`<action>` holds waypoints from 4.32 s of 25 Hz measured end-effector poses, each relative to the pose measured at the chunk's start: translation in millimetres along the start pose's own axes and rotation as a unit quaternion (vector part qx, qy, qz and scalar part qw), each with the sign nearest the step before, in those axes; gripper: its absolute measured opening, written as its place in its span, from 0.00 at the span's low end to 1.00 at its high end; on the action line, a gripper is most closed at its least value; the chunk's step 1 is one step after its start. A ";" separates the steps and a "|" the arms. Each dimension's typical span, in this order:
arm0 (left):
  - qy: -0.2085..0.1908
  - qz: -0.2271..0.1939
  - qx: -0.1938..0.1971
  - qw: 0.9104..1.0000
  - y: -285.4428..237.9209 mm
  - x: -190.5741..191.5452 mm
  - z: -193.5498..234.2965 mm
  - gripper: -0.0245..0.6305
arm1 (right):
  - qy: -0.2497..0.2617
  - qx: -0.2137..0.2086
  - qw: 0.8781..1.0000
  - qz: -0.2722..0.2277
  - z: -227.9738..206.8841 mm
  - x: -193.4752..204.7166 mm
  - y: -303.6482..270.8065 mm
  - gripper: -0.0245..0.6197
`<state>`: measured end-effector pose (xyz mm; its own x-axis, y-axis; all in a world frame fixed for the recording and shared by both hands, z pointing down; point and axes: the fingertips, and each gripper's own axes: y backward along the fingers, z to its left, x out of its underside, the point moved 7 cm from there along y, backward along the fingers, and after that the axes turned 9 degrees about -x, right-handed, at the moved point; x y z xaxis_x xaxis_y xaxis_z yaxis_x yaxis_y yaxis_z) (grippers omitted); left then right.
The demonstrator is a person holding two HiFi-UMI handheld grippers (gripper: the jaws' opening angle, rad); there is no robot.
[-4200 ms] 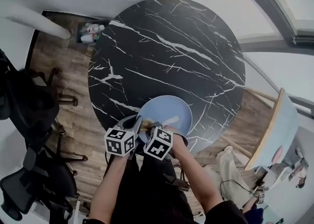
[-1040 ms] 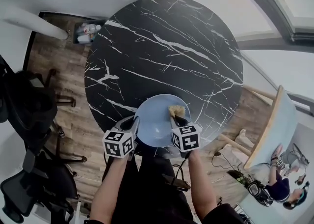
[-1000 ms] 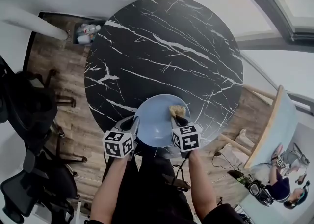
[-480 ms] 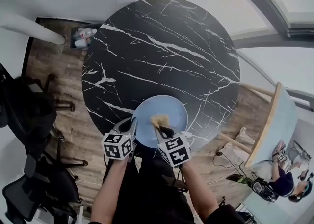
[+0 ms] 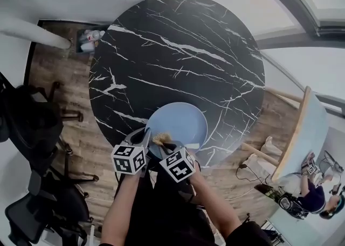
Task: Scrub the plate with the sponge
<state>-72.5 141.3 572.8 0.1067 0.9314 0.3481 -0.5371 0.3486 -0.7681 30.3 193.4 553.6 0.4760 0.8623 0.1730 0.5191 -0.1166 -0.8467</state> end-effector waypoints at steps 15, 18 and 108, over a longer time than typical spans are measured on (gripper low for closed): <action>0.006 0.000 0.001 1.000 0.4 0.6 -0.3 0.07 | -0.099 0.116 0.988 -0.036 -85.7 23.9 59.5 0.07; 0.006 -0.002 -0.004 1.000 0.6 0.2 -0.1 0.07 | -0.101 0.154 0.983 -0.024 -94.5 28.2 66.3 0.07; -0.232 -0.329 0.033 0.915 242.2 -66.4 -171.9 0.03 | 0.050 0.183 0.816 -0.546 113.9 20.1 298.9 0.07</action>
<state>-65.8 182.0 271.2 0.0663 0.3715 0.9261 -0.5357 0.7963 -0.2811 114.1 232.0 246.7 -0.0645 0.3067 0.9496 0.4340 0.8655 -0.2500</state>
